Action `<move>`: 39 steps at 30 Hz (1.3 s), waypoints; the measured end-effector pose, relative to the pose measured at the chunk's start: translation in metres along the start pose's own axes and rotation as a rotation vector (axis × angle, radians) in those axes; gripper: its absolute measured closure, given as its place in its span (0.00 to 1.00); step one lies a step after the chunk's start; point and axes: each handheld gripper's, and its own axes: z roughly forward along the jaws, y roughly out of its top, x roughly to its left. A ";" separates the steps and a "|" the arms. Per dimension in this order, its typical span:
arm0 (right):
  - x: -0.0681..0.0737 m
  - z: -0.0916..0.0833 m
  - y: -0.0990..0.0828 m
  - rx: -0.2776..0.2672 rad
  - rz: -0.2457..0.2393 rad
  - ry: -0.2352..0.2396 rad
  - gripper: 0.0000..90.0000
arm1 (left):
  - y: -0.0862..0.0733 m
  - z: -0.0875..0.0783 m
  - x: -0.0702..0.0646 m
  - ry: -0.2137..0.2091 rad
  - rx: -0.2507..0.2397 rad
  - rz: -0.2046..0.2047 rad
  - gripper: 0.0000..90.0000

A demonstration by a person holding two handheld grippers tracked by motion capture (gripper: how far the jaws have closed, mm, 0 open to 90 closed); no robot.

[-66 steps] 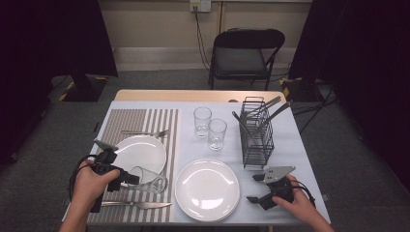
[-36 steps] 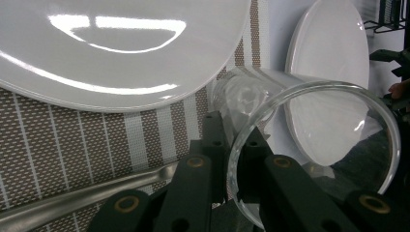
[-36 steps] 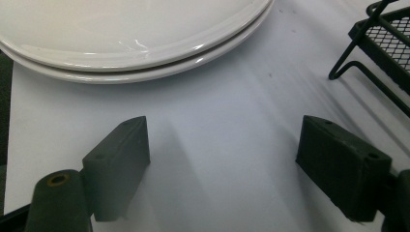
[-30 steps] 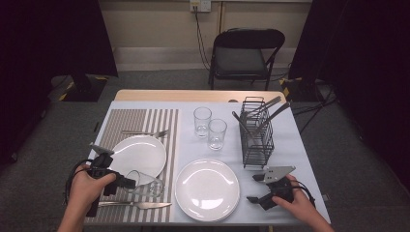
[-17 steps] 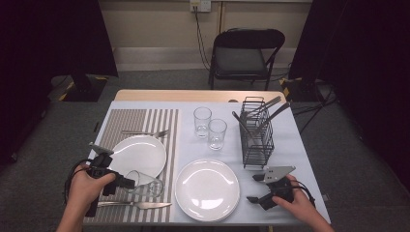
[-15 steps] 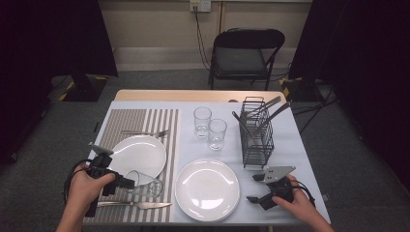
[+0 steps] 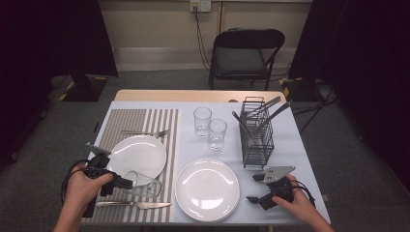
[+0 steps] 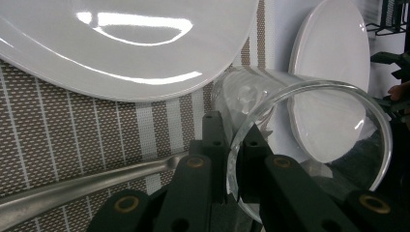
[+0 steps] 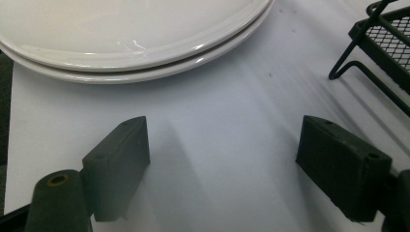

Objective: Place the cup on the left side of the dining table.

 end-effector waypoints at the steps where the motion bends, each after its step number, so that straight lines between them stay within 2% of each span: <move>1: 0.000 0.000 0.000 0.000 -0.001 0.000 0.20 | 0.000 0.000 0.000 0.000 0.000 0.000 0.95; 5: 0.000 0.000 0.000 0.000 -0.001 0.000 0.20 | 0.001 0.000 -0.001 -0.015 0.002 0.020 0.92; 7: 0.000 0.000 0.000 0.000 -0.001 0.000 0.20 | 0.002 0.000 -0.005 -0.008 -0.005 0.008 0.92; 10: 0.000 0.000 0.000 0.000 -0.001 0.000 0.20 | 0.003 0.000 -0.005 -0.017 -0.006 0.018 0.91; 11: 0.000 0.000 0.000 0.000 0.001 0.000 0.20 | 0.003 0.001 -0.007 -0.019 -0.015 0.008 0.91; 13: 0.000 0.000 0.000 0.000 -0.001 0.000 0.20 | 0.004 0.000 -0.008 -0.031 -0.008 0.024 0.89; 15: 0.000 0.000 0.000 0.000 -0.001 0.000 0.20 | 0.004 0.001 -0.010 -0.021 -0.019 0.022 0.88; 17: 0.000 0.000 0.000 0.000 -0.001 -0.001 0.20 | 0.005 0.001 -0.011 -0.033 -0.010 0.027 0.88; 20: 0.000 0.000 0.000 0.000 -0.001 0.000 0.20 | 0.005 0.002 -0.013 -0.029 -0.019 0.017 0.87; 24: 0.000 0.000 0.000 0.000 -0.001 0.000 0.20 | 0.006 0.002 -0.013 -0.032 -0.011 0.027 0.86; 26: 0.000 0.000 0.000 0.000 -0.001 0.000 0.20 | 0.007 0.003 -0.014 -0.022 -0.024 0.031 0.86; 30: 0.000 0.000 0.000 0.000 -0.001 0.000 0.20 | 0.007 0.003 -0.015 -0.034 -0.028 0.028 0.85; 31: 0.000 0.000 0.000 0.000 -0.001 0.000 0.20 | 0.008 0.003 -0.015 -0.047 -0.020 0.044 0.84; 32: 0.000 0.000 0.000 0.000 -0.001 0.000 0.20 | 0.008 0.003 -0.015 -0.047 -0.020 0.044 0.84; 33: 0.000 0.000 0.000 0.000 -0.001 0.000 0.20 | 0.008 0.004 -0.017 -0.047 -0.027 0.025 0.83; 36: 0.000 0.000 0.000 0.000 -0.001 -0.001 0.20 | 0.008 0.005 -0.019 -0.053 -0.029 0.030 0.83; 39: 0.000 0.000 0.000 0.000 -0.001 0.000 0.20 | 0.009 0.005 -0.020 -0.042 -0.032 0.037 0.82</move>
